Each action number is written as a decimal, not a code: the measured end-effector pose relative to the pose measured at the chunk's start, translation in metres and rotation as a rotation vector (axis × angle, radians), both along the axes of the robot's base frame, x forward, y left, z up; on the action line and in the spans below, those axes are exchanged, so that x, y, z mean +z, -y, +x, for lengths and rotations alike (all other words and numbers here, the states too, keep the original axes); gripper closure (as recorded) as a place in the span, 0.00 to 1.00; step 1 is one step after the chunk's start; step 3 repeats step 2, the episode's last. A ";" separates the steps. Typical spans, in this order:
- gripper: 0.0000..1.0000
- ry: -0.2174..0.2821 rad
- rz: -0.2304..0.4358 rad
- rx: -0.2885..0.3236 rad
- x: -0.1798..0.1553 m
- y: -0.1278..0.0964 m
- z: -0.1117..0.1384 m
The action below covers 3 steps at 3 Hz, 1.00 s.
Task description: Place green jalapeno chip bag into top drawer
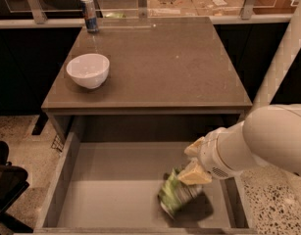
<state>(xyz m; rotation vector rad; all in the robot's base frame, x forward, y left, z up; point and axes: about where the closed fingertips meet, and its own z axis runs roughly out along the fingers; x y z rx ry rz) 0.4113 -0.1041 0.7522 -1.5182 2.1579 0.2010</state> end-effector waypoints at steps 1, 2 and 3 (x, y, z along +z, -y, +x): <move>0.00 -0.005 -0.003 0.001 -0.002 0.000 0.000; 0.00 -0.005 -0.003 0.001 -0.002 0.000 0.000; 0.00 -0.005 -0.003 0.001 -0.002 0.000 0.000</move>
Offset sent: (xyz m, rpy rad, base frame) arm -0.0002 0.0002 -0.0015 -0.0022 0.0038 0.0008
